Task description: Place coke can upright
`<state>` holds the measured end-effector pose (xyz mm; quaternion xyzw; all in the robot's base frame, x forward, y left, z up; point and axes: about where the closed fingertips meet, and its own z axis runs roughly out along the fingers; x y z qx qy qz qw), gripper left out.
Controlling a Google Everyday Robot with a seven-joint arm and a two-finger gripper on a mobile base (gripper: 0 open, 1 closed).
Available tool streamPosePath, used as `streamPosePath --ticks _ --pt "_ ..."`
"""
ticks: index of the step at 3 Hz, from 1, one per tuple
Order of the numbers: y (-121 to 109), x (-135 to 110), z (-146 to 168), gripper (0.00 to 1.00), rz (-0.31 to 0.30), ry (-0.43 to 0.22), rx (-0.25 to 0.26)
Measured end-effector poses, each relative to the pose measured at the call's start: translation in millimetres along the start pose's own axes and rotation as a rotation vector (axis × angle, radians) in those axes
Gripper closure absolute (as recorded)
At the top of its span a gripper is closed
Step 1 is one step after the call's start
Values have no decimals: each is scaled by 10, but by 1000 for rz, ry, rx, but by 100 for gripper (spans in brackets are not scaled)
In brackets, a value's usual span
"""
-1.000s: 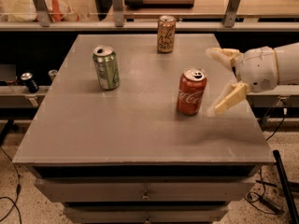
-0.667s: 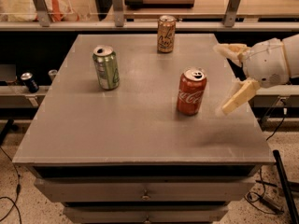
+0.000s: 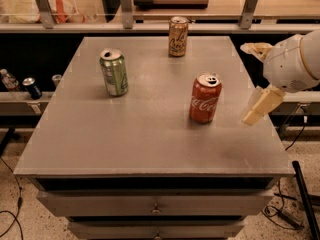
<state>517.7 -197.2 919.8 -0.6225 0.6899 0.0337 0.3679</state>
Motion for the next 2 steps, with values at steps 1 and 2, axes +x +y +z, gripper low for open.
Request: streamPosePath --ticks 1,2 --pt "-7 102 -18 0 -23 130 44" --pt "-39 171 21 0 -9 222 18"
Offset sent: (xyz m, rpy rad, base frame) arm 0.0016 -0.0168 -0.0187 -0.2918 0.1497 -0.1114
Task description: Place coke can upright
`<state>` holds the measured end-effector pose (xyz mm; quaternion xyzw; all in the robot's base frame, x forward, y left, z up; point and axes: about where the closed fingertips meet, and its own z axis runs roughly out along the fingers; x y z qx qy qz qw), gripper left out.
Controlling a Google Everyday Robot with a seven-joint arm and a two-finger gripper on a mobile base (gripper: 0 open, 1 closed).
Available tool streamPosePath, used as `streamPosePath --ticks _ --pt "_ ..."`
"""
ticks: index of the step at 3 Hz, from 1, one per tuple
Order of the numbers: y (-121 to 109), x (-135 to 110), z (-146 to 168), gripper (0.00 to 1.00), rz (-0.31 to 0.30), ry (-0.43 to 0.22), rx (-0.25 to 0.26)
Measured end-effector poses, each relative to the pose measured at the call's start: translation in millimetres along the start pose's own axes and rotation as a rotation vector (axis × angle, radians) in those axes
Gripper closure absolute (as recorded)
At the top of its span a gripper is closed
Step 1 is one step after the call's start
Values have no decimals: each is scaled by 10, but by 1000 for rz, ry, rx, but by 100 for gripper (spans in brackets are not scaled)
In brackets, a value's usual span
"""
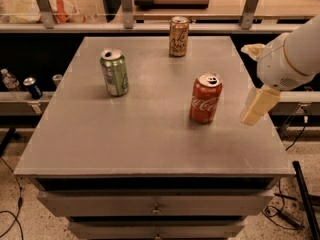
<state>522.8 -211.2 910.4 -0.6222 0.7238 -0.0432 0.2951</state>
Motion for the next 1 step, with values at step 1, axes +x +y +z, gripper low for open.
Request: streamPosePath --ticks 1 --pt "39 -15 43 0 -1 72 -80"
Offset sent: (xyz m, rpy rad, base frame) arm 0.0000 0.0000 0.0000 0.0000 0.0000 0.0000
